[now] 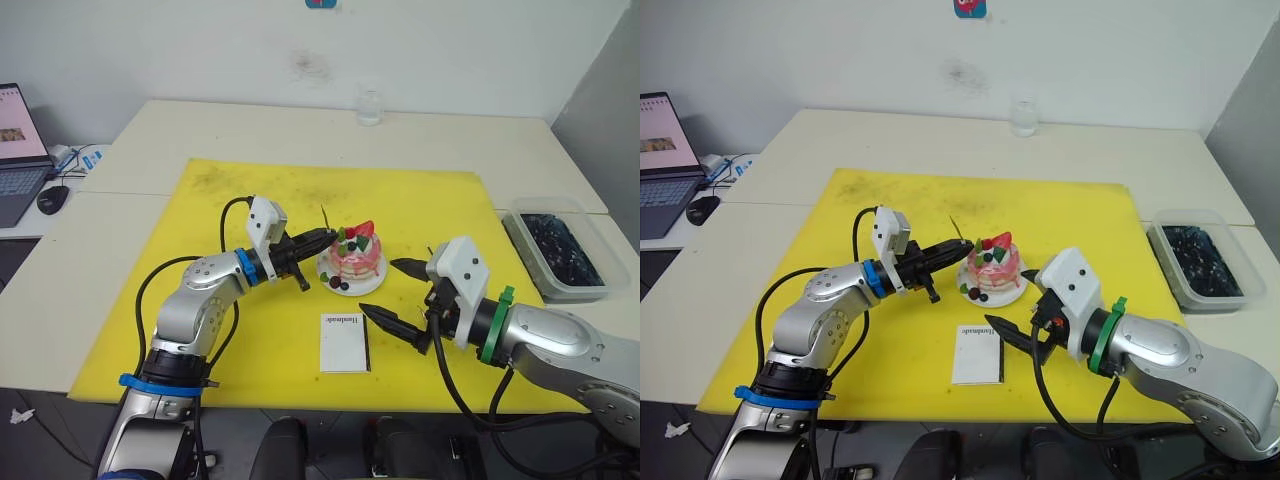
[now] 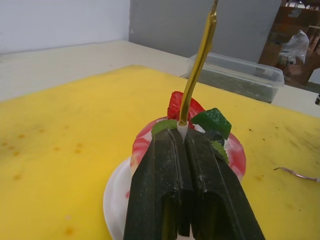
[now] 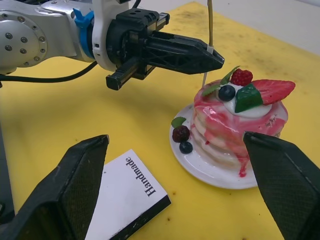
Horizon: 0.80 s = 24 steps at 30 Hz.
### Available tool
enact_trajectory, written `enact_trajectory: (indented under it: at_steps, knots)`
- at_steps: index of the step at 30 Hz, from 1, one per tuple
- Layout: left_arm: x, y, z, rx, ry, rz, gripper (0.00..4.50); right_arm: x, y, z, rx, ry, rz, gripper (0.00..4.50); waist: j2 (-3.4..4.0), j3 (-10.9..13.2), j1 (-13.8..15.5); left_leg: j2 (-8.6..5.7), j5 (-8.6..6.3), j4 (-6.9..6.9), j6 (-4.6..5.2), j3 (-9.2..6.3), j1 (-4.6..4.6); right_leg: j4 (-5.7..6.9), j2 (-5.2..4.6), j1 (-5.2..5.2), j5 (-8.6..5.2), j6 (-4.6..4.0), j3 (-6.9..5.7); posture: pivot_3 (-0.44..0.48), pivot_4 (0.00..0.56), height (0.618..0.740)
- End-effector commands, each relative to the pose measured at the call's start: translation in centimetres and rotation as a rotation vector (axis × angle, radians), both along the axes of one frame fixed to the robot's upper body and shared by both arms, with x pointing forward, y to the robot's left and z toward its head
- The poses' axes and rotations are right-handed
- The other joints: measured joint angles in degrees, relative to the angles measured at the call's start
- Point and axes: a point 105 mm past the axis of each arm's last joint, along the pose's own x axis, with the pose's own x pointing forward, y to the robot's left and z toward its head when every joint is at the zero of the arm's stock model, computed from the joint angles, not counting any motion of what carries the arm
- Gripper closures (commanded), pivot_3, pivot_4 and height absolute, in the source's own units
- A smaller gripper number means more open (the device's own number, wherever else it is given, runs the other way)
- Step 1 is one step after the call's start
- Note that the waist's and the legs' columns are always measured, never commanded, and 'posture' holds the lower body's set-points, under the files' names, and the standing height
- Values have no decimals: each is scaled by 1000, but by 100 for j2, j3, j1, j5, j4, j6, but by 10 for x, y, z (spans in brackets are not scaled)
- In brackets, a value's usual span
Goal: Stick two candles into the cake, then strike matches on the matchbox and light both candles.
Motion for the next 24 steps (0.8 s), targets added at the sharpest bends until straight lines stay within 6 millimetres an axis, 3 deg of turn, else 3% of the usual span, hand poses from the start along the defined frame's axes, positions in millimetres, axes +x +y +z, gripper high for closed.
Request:
enact_trajectory:
  at_steps: [1, 8, 16, 24]
  knots:
    - [2, 4, 20, -46, -23, -8, 4500, -5, 1, 9, 7, -50, 10, 37, 0, 0, -1, 0, 0, 0, 0, 0, 0, 0, 1, 0, 0, 0, 0, 0, 150, 740]
    - [6, 9, 32, -75, 6, -20, 4500, -6, 2, 5, 0, -36, 12, 37, 0, 0, -6, 0, 0, 0, 0, 0, 0, 1, 3, 0, 0, 0, -1, 0, 150, 740]
    - [8, 0, 11, -57, 24, -20, 4500, -4, 3, 4, -2, -45, 8, 37, 0, 0, -4, -1, 0, 0, 0, 0, 1, 1, 3, 1, 0, 0, 0, 0, 150, 740]
    - [8, 0, 4, -44, 27, -18, 4500, -5, 3, 4, -4, -49, 2, 37, 0, 0, -5, -1, 0, 1, 0, 1, 2, 2, 5, 1, 0, 1, 0, 0, 150, 740]
